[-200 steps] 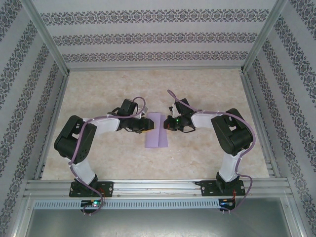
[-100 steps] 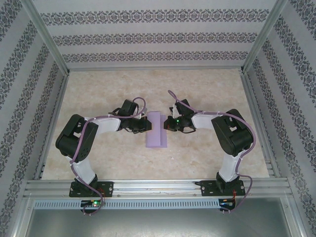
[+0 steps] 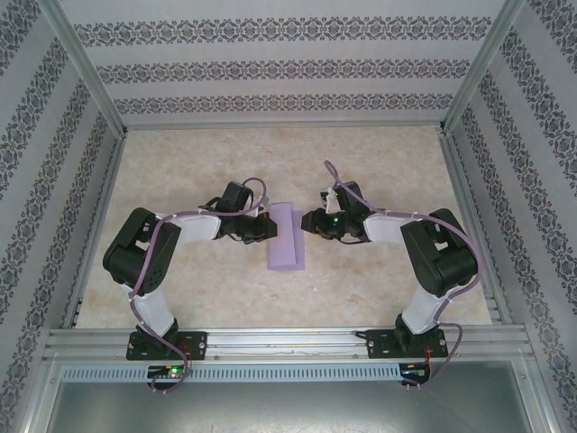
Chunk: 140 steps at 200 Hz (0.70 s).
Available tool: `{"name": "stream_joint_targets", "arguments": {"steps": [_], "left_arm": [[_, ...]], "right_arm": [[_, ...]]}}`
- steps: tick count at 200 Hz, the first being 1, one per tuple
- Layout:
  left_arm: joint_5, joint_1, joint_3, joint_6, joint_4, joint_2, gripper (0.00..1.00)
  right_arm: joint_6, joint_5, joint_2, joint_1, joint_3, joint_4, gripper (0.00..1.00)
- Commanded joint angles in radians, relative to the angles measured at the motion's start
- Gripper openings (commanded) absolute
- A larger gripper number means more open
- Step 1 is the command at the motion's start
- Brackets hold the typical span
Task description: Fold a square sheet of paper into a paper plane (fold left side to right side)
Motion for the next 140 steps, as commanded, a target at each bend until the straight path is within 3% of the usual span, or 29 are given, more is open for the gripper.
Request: {"name": "stream_joint_targets", "arguments": {"steps": [1,74,140], "left_arm": [[0.018,-0.012,0.010,0.005,0.022,0.012,0.06],[0.036,-0.012,0.011,0.005,0.027,0.020,0.05],[0.038,-0.011,0.015,0.004,0.030,0.026,0.06]], "right_arm": [[0.033,-0.108,0.014,0.009,-0.005,0.133,0.45],[0.080,-0.145,0.139,0.055,0.065,0.200,0.47],[0.101,-0.150,0.156,0.067,0.057,0.225,0.24]]}}
